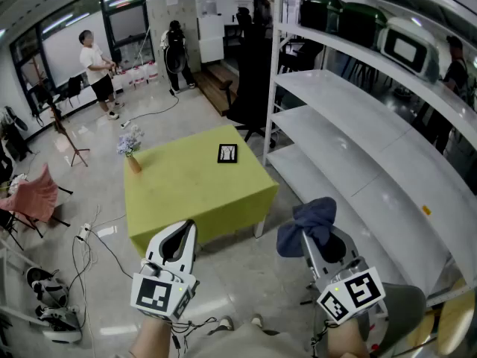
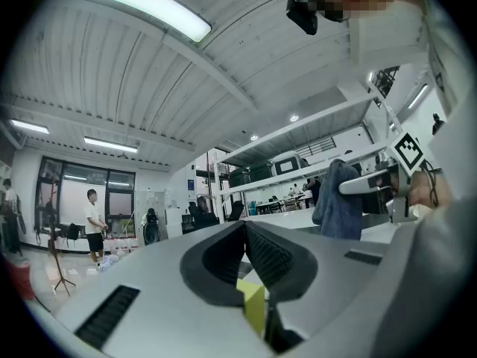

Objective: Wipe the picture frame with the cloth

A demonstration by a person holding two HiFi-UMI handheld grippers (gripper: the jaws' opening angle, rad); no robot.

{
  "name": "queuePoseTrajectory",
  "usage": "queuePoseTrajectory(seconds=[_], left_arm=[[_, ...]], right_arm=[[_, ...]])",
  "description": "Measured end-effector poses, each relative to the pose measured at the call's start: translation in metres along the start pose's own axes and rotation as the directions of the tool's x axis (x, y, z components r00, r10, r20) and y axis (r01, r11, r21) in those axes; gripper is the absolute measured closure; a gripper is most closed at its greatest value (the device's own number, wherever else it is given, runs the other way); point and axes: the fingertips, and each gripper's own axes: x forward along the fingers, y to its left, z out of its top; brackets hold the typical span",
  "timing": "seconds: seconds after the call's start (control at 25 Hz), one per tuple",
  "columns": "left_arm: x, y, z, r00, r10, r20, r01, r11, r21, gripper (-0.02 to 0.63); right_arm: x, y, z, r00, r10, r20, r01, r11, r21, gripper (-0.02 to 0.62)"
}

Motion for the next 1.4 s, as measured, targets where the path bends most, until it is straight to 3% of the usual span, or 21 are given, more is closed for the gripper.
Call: queuePoseTrajectory(seconds=[0.4, 0.76, 1.4], left_arm=[[0.005, -0.004, -0.008, 1.000, -0.002, -0.017, 0.002, 1.000, -0.012, 0.598], [0.021, -0.025, -0.011, 0.999, -0.012, -0.039, 0.012, 1.000, 0.003, 0.598], [0.049, -0.044, -0.036, 0.999, 0.024, -0.021, -0.024, 1.000, -0.001, 0.598]], right_arm=[[0.001, -0.002, -0.003, 1.000, 0.013, -0.010, -0.013, 1.000, -0.019, 0.523], [-0.008, -0.032, -0.014, 1.000, 0.005, -0.031, -0.005, 1.000, 0.003, 0.523], [0.004, -0.072, -0.063, 0.997, 0.050, -0.065, -0.049, 0.999, 0.015, 0.523]])
